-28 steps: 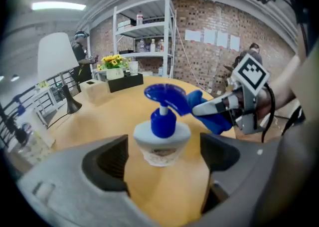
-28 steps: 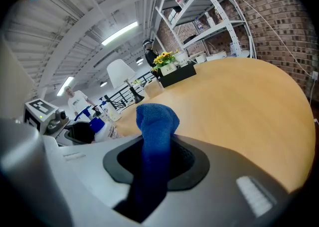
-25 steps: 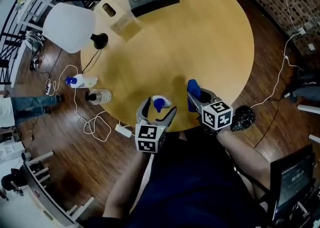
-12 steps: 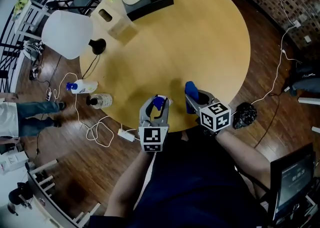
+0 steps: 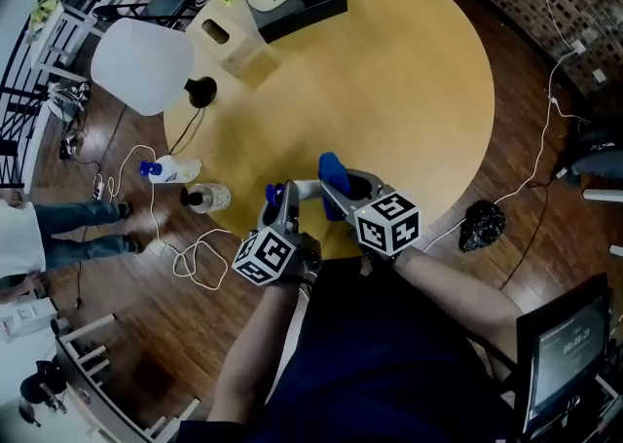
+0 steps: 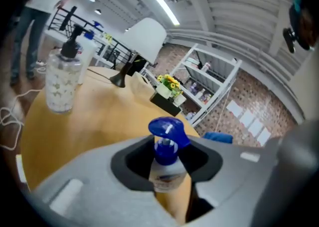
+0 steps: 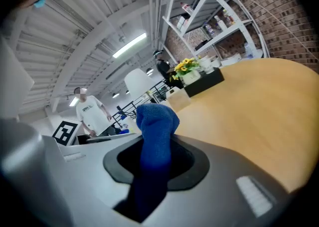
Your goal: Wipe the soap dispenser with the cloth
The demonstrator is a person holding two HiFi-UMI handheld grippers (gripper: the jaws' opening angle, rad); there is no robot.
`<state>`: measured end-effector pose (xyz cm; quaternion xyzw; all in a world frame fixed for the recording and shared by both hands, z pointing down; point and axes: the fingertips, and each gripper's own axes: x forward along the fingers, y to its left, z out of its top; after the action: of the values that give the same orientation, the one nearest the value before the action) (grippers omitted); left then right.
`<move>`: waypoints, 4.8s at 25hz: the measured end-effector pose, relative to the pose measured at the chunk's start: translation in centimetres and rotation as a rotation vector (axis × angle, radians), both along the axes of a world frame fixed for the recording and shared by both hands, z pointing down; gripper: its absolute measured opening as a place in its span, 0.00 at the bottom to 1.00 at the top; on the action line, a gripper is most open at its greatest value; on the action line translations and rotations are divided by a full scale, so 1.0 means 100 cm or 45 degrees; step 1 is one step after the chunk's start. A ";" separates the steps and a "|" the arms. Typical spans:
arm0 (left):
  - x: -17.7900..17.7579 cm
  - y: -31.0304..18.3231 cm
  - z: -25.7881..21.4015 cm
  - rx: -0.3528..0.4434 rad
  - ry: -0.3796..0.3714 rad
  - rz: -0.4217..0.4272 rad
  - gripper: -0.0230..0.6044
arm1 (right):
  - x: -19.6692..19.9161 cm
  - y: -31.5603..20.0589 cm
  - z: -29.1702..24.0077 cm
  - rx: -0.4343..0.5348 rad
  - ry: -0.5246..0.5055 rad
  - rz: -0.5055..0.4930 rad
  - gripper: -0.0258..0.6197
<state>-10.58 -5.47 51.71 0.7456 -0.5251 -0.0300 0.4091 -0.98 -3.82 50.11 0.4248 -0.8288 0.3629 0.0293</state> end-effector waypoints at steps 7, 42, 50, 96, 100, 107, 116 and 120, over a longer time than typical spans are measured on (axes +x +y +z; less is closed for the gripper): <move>-0.019 0.011 0.026 -0.185 0.322 -0.204 0.27 | -0.069 -0.002 0.012 0.168 0.252 -0.206 0.20; 0.008 0.010 0.007 0.042 0.186 0.185 0.27 | 0.040 0.028 0.093 -0.579 0.025 0.029 0.20; 0.025 0.022 -0.003 0.139 0.057 0.368 0.27 | -0.018 -0.007 0.015 -0.423 -0.248 -0.152 0.20; 0.084 0.098 -0.012 -0.099 -0.555 0.371 0.46 | 0.096 0.034 0.097 -0.511 -0.036 -0.015 0.20; 0.093 0.091 -0.001 -0.138 -0.610 0.253 0.46 | 0.100 0.031 0.100 -0.518 -0.024 -0.050 0.20; 0.086 0.062 -0.013 0.039 -0.688 0.207 0.27 | 0.094 0.032 0.097 -0.504 -0.033 -0.065 0.20; 0.004 0.032 -0.006 0.124 -0.057 0.001 0.26 | 0.078 0.031 0.086 -0.484 -0.064 0.001 0.20; -0.018 0.032 0.014 0.029 0.180 -0.030 0.26 | 0.042 0.025 0.073 -0.442 -0.067 0.010 0.20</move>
<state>-12.41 -2.23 53.07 0.7402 -0.5032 -0.0933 0.4361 3.21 -1.29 57.43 0.4071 -0.7525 0.5117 0.0789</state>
